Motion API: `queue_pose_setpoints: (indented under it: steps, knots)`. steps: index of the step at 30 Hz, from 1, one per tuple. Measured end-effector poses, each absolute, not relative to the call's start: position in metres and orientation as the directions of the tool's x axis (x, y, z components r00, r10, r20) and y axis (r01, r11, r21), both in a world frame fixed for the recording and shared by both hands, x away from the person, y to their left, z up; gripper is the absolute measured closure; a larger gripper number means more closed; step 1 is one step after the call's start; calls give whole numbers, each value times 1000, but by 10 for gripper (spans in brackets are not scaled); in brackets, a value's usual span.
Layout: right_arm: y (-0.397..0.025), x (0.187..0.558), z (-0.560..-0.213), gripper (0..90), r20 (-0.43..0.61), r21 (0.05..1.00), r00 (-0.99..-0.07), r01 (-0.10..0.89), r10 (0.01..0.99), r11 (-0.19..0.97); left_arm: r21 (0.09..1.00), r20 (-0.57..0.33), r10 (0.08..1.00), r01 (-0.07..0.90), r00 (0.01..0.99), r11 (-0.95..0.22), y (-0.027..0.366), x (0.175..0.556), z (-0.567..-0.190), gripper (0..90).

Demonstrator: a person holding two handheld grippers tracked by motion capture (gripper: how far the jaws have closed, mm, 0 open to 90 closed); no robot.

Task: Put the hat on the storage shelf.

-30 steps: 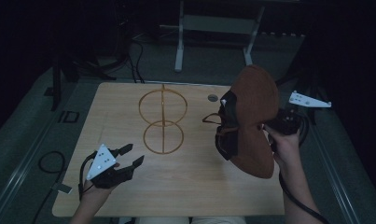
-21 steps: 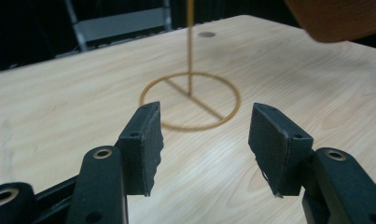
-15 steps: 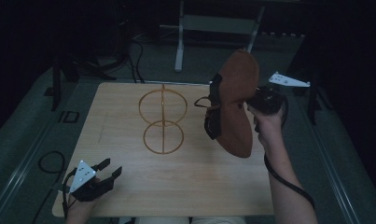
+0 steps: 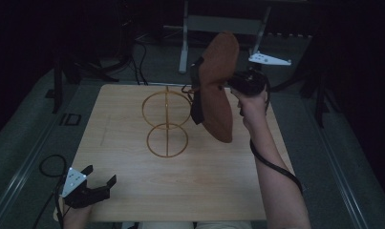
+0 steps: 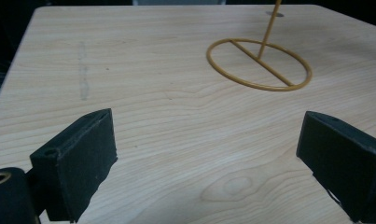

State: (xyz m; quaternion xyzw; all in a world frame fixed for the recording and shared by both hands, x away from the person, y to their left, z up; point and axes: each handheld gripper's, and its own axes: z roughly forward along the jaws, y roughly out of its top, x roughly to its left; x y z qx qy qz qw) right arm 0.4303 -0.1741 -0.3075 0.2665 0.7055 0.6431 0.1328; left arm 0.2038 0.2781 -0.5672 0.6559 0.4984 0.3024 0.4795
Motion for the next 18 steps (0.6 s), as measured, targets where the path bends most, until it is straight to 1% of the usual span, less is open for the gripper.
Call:
queue_pose_setpoints:
  steps: [4,8,11,18]
  knots:
    - [-146,434,-300,891,159,976,-839,213,520,45,932,-91,944,361,318,-32,281,203,-567,68]
    - [-115,436,-302,891,140,969,-858,222,494,112,928,-85,945,371,316,-40,281,203,-570,68]
    - [-92,438,-309,890,133,957,-870,237,474,167,925,-89,943,378,320,-41,281,204,-571,68]
    - [-55,445,-330,886,121,919,-878,275,463,281,926,-93,944,376,316,-34,281,203,-572,68]
